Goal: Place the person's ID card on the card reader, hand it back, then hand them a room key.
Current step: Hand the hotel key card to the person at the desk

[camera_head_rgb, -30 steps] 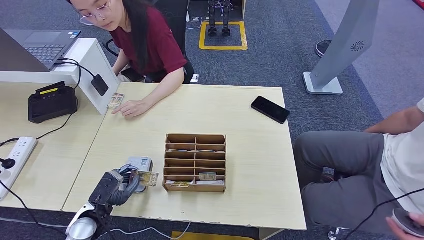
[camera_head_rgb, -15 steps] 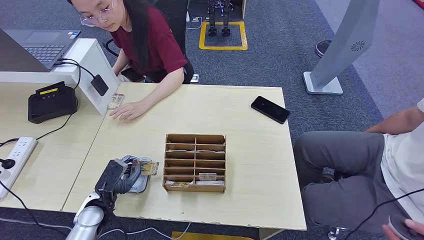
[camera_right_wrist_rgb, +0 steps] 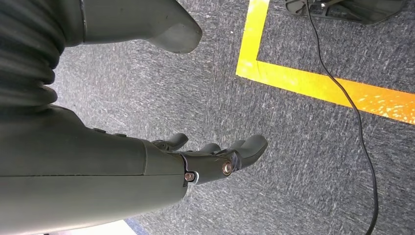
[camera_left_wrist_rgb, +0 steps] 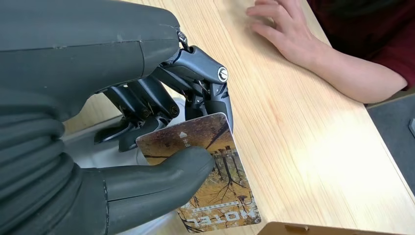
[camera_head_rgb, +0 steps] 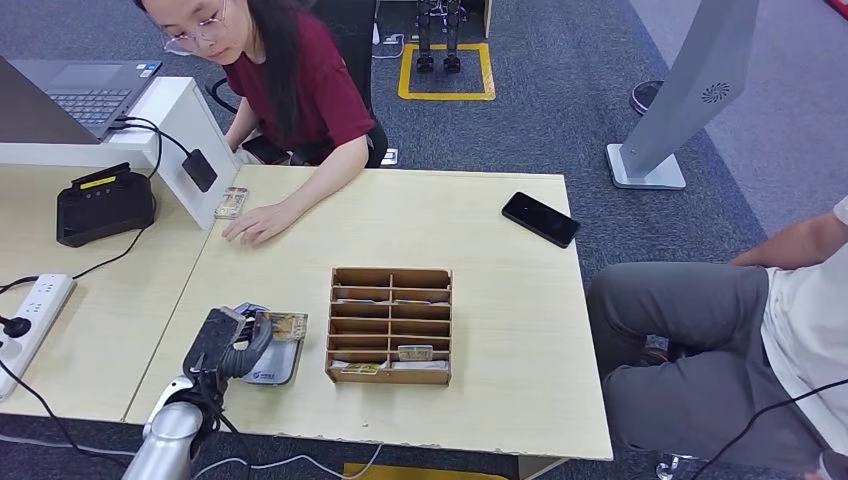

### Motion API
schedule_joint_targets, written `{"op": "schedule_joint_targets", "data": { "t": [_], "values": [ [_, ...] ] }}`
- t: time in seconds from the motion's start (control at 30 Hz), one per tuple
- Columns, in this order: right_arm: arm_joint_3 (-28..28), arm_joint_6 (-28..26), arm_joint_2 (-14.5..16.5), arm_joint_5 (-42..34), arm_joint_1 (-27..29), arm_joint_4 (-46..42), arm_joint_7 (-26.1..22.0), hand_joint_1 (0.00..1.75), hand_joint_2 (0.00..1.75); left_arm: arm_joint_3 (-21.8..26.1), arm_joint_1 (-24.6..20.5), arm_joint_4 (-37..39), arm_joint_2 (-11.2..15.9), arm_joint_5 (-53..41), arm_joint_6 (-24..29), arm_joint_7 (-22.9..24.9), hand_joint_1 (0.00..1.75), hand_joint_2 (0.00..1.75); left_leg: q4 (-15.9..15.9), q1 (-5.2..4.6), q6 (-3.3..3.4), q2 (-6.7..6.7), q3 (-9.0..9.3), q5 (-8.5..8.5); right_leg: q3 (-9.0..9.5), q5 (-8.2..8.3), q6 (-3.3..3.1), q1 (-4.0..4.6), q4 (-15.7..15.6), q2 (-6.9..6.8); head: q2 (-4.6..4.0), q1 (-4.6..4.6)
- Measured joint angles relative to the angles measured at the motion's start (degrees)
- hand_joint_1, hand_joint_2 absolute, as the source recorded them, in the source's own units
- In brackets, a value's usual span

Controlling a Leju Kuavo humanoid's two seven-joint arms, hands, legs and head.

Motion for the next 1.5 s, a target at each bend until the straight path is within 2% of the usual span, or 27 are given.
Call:
{"op": "schedule_joint_targets", "data": {
  "t": [0.37, 0.73, 1.17, 1.5],
  "values": [
    [-0.4, -0.1, 0.0, 0.9, 0.0, 0.0, -0.3, 0.0, 1.75, 4.4, 1.0, -1.6, 4.1, 5.5, -7.2, -0.5, 1.75, 1.75, 0.0, 0.02, -0.01, 0.0, -0.02, 0.0, -0.01, -0.02, -0.01, 0.02, 0.0, 0.0, -0.01, 0.0],
    [-1.4, -0.2, 0.0, 1.4, 0.0, 0.0, -0.6, 0.0, 1.75, 5.0, 4.9, -6.2, 6.0, 7.1, -11.0, -0.1, 1.75, 1.75, 0.0, 0.01, -0.01, 0.0, -0.02, 0.0, -0.02, -0.02, -0.01, 0.01, 0.0, 0.0, -0.02, -0.01],
    [-2.0, -0.3, 0.0, 2.0, 0.0, 0.0, -0.7, 0.0, 1.75, 4.8, 7.1, -8.8, 7.0, 6.0, -12.7, 0.0, 1.75, 1.75, 0.0, 0.01, -0.01, 0.0, -0.02, 0.0, -0.02, -0.02, -0.01, 0.01, 0.0, 0.0, -0.01, 0.0],
    [-2.5, -0.3, 0.1, 2.7, -0.1, 0.0, -0.8, 0.0, 1.75, 2.0, 7.7, -9.8, 7.5, 2.9, -11.9, 0.8, 1.75, 1.75, 0.0, 0.01, -0.01, 0.0, -0.02, -0.01, -0.03, -0.02, -0.01, 0.01, 0.0, 0.0, -0.01, 0.0]
  ]
}}
